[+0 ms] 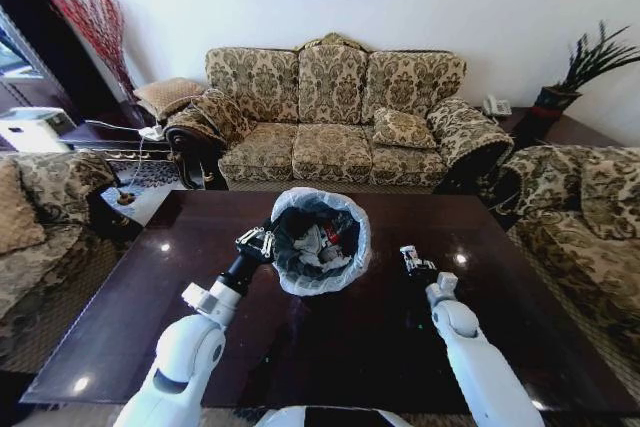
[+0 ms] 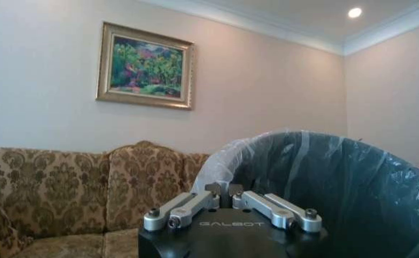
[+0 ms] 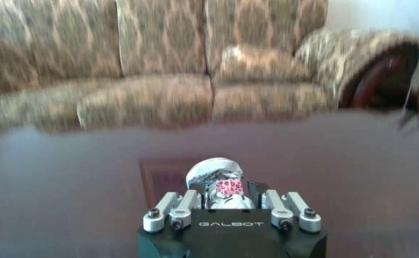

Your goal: Move to the front of the table and place the trash on the table into the trash bin.

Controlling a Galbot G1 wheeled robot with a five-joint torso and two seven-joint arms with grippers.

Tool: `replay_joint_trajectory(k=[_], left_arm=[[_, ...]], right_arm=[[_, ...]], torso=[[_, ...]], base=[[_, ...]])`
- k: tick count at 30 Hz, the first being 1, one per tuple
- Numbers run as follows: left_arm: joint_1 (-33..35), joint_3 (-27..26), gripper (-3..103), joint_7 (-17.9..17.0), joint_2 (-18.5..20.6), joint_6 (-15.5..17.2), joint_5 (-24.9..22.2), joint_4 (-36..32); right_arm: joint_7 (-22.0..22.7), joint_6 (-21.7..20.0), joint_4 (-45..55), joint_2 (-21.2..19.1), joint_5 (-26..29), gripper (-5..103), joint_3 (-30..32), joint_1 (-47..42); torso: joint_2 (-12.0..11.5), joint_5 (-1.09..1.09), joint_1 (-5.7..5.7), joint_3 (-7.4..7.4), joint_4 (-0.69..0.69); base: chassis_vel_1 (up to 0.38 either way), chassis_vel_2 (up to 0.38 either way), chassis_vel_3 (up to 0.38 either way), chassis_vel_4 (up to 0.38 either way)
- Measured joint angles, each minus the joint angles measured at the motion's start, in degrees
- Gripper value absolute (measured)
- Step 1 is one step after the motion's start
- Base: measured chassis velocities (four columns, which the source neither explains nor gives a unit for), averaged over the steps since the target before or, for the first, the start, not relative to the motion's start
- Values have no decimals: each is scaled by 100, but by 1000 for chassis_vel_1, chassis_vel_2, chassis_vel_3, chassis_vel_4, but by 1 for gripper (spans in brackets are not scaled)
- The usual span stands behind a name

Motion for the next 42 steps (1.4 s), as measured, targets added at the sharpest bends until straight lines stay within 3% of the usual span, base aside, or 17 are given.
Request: replay_joint_trajectory(k=[6,11,12,19,20,22,24,26,27,30,34,42], left_arm=[[-5,20,3,-7,-24,4,13,0],[-44,75,3,-161,6,203,130,37],[-114,143,3,-334,154,419,158,63],[-424,215,3,-502,800,915,-149,46],[-567,207,3,-575,1040,1252,-371,-4],[-632,207,3,-629,1155,1382,-518,-17],[-873,214,3,-780,1533,1747,-957,-49],[-930,220,3,-802,1622,1812,-1039,-49],[-1031,236,3,-822,1803,1935,-1176,-49],[-1087,226,3,-825,1992,2107,-1208,-58],[-1094,188,3,-828,2136,2169,-1225,-51],[-1179,194,3,-821,2132,2152,-1354,29]], right_arm=[[214,-191,1213,-118,177,33,133,-127],[370,-286,2269,-273,272,33,178,-13],[432,-420,2699,-364,422,33,155,111],[509,-717,3459,-655,907,33,-31,530],[672,-827,3723,-813,1249,33,-202,707],[782,-906,3874,-896,1486,33,-314,813],[884,-1304,4311,-1123,2360,33,-667,1124],[884,-1400,4407,-1192,2568,33,-793,1208],[884,-1529,4555,-1348,2950,33,-1146,1395],[901,-1595,4629,-1654,3325,33,-1738,1671],[832,-1615,4534,-2140,3402,33,-2673,2269],[715,-1720,4519,-2426,3138,33,-3292,2382]], torso=[[0,-1,0,0,0],[0,-3,0,-1,0],[0,-4,0,0,0],[0,-3,0,0,0],[0,-2,0,0,0],[0,-3,0,0,-1],[0,-2,0,-1,-1],[0,-2,0,-1,-1],[0,-3,0,0,-1],[0,-4,0,0,0],[0,-3,0,0,1],[0,-3,0,0,0]], base=[[0,0,0,0],[0,0,0,0],[0,0,0,0],[0,0,0,0],[0,0,0,0],[0,0,0,0],[0,0,0,0],[0,0,0,0],[0,0,0,0],[0,0,0,0],[0,0,0,0],[0,0,0,0]])
